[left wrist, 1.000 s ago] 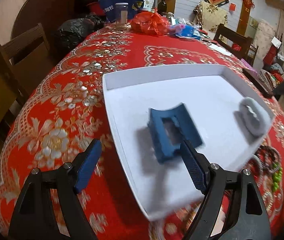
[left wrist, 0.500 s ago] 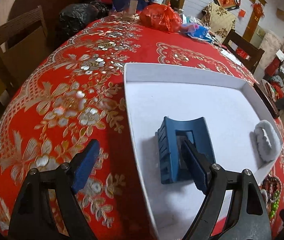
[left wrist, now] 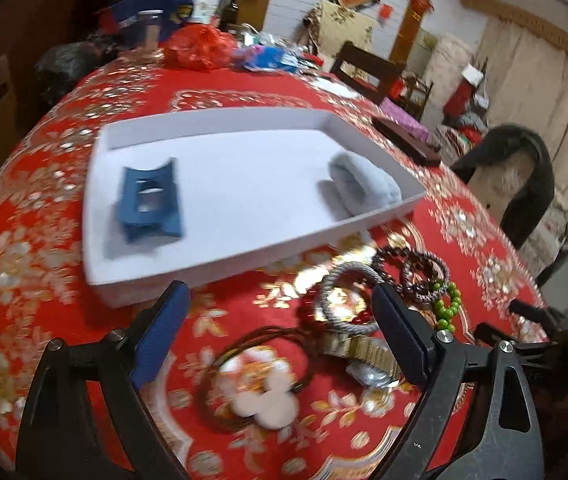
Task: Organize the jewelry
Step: 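Move the left tool back to the silver beaded bracelet, then grasp the silver beaded bracelet with the left tool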
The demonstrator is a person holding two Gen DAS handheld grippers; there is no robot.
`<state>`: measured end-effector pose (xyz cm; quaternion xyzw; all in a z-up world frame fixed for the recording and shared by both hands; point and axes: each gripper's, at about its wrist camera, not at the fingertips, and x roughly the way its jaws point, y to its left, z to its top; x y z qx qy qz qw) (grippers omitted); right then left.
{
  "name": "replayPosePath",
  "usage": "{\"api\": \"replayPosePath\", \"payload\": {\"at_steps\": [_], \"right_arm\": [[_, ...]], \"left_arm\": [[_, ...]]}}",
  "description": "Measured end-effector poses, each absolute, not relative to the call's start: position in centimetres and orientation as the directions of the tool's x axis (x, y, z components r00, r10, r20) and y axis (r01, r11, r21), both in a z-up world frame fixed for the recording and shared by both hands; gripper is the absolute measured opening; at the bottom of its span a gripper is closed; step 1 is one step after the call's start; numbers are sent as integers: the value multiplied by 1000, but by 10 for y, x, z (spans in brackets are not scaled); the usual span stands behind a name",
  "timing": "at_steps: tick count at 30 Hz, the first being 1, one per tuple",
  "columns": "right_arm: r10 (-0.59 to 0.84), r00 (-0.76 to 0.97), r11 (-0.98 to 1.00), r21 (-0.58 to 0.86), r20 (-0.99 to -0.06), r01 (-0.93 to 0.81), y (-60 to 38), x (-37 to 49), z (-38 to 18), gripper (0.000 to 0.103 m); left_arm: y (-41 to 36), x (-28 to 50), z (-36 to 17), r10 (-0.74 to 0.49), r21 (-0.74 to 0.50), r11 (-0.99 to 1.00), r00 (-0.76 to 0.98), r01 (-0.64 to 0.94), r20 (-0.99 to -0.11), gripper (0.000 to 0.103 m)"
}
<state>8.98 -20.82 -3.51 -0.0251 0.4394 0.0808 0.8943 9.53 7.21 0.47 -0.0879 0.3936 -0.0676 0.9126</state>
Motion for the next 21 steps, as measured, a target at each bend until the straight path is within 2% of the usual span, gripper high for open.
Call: {"api": "replayPosePath", "payload": {"at_steps": [2,3,5,7,9,11,14,16,17,18,20,21], "right_arm": [[127,600,985,27,-790,-172,-208,88,-35,103],[129,600,984,27,-789,-176,-209,87,-35,103],[132,600,983,27,-789,-180,-209,86,-35,103],[131,600,984,28,-789,-179,-209,85,-35,103],[130,601,984,27,-789,-178,-209,85,-35,103],[131,600,984,27,-789,-179,-209,85,-35,103],[131,600,984,27,-789,-179,-209,85,-35,103],[131,600,984,27,-789,-179,-209,85,-35,103],[130,600,984,27,-789,-178,-209,85,-35,103],[130,601,984,26,-789,-178,-209,85,-35,103],[130,601,984,26,-789,-178,-210,85,-35,103],[130,601,984,26,-789,-178,-210,85,-35,103]], "left_arm": [[62,103,1,-199,-205,976,666,70,-719,90],[56,106,-1,-194,-188,979,660,81,-726,80],[48,108,-2,-175,-151,984,650,94,-739,69],[46,109,-4,-177,-144,984,643,105,-745,62],[45,112,-7,-166,-132,986,629,100,-759,48],[45,114,-10,-171,-136,985,621,104,-765,47],[41,117,-17,-190,-140,982,594,129,-782,38],[38,116,-17,-193,-130,980,599,148,-777,38],[37,115,-18,-202,-134,978,598,157,-776,33],[37,114,-18,-210,-138,977,597,164,-774,22],[38,114,-19,-239,-165,970,589,179,-772,9],[39,114,-19,-250,-176,968,588,181,-769,8]]}}
